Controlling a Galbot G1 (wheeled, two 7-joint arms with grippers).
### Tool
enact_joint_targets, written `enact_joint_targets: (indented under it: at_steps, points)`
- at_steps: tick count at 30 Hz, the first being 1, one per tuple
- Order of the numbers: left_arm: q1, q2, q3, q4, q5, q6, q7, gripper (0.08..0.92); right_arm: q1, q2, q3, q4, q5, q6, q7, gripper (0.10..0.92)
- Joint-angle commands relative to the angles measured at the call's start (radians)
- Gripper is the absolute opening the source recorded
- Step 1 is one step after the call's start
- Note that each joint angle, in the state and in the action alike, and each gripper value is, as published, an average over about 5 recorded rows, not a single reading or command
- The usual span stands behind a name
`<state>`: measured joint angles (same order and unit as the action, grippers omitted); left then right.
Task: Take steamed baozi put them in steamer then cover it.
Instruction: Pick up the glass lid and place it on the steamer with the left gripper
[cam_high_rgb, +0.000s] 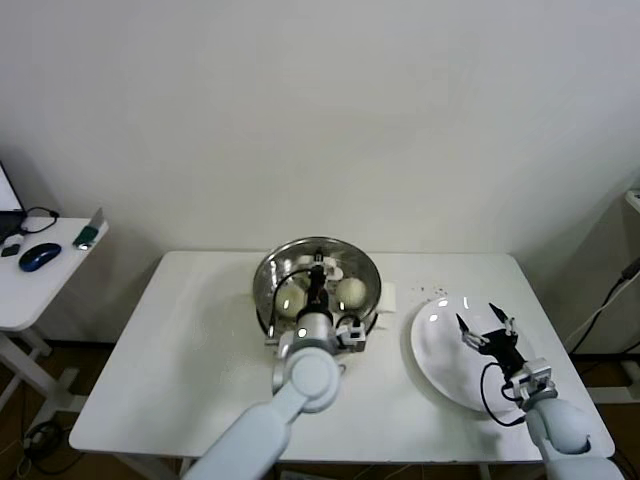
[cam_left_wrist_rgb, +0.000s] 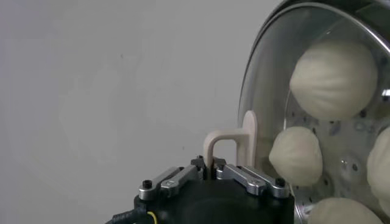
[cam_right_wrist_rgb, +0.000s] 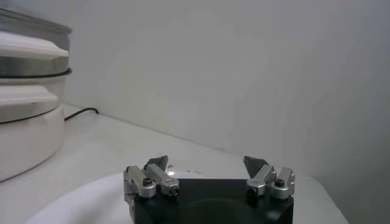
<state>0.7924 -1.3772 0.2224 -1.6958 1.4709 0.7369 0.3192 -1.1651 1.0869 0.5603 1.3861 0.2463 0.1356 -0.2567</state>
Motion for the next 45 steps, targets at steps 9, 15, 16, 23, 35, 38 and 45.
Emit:
enact_joint_targets:
  at_steps: [9,15,16,23,35,38,45]
  points:
    - [0.004,-0.002,0.003,0.01,-0.016,0.049,-0.019,0.15,0.001,0.01,0.003,-0.006,-0.012,0.005,-0.003,0.823]
    - [0.001,-0.003,0.003,0.015,-0.025,0.049,-0.042,0.15,-0.001,0.014,0.006,-0.008,-0.018,0.008,-0.007,0.823]
    - [0.002,-0.003,0.003,0.016,-0.027,0.049,-0.044,0.15,-0.001,0.014,0.007,-0.009,-0.019,0.009,-0.008,0.823]
    - [0.012,-0.001,0.007,0.021,-0.035,0.049,-0.048,0.15,-0.002,0.021,0.01,-0.012,-0.025,0.013,-0.012,0.823]
    - [0.018,0.004,0.006,0.007,-0.089,0.049,-0.056,0.199,-0.003,0.027,0.015,-0.017,-0.028,0.015,-0.023,0.823]
    - [0.02,0.008,0.007,-0.017,-0.1,0.049,-0.059,0.284,-0.003,0.026,0.017,-0.02,-0.024,0.015,-0.032,0.823]
    - [0.033,0.039,0.012,-0.087,-0.12,0.049,-0.058,0.483,-0.005,0.026,0.029,-0.013,-0.012,-0.012,-0.045,0.823]
